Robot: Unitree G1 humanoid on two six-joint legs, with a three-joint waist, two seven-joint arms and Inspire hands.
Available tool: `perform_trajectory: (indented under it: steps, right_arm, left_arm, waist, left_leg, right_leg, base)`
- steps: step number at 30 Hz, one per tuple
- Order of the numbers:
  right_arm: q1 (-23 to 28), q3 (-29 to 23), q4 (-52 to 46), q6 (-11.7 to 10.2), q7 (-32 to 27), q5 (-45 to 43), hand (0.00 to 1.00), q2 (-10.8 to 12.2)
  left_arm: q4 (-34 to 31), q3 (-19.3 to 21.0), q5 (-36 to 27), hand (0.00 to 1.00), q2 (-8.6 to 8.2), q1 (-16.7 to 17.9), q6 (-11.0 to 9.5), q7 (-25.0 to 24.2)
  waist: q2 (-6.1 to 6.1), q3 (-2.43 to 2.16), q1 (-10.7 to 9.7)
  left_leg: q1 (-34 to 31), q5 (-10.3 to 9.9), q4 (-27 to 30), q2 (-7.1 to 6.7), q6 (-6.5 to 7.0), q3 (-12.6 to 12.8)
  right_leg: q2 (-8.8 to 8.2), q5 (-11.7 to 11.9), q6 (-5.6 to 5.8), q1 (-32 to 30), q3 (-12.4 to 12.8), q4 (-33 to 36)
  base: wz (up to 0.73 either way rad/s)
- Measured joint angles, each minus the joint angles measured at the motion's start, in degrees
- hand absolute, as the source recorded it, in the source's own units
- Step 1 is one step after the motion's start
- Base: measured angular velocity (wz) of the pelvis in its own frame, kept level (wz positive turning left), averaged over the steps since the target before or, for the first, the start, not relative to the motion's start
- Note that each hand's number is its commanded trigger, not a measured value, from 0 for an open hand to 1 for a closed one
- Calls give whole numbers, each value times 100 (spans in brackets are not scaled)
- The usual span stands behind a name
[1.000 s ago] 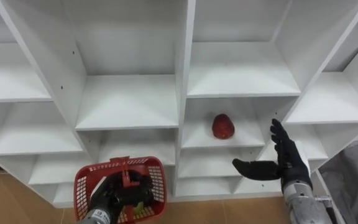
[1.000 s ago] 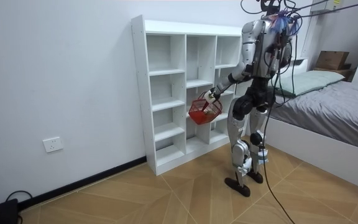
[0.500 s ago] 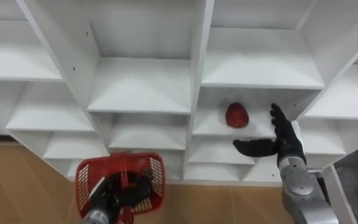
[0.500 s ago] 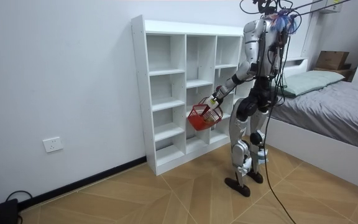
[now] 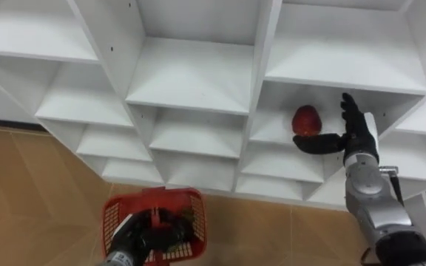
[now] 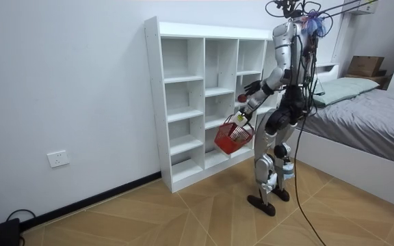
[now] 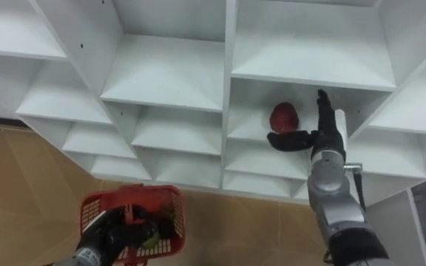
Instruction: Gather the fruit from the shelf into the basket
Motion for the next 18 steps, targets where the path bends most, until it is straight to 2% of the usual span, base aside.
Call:
perform_trajectory:
  steps: [3,5,7,18]
  right_arm:
    - [-178,-1,138,-22,-8,1,0,-21]
    - [-238,-1,151,-23,-18,14,0,-57]
    - [-322,-3,154,-23,-107,13,0,-154]
    - [-725,-65,219,-21,-445,180,0,-198]
  left_arm:
    - [36,-14,0,100,-3,-77,-6,-2]
    - [149,-14,3,100,-2,-118,-6,-3]
    - [217,-14,6,100,2,-191,-5,-2]
    - [245,-88,5,100,-18,-432,5,80]
  waist:
    - [-37,31,39]
    - [-41,35,65]
    - [-48,50,103]
    - [-77,67,106]
  left_leg:
    - [-202,2,67,-3,3,-5]
    - [-278,4,75,-2,5,-5]
    - [-401,5,79,-2,6,-3]
    - [-699,8,22,-7,5,-13]
  right_leg:
    - [-8,5,-10,-196,3,64]
    - [-7,11,-12,-273,4,63]
    - [-8,14,-16,-399,4,71]
    - [-22,14,-16,-725,-50,137]
  base:
    - [1]
    - [0]
    - [0]
    - [0]
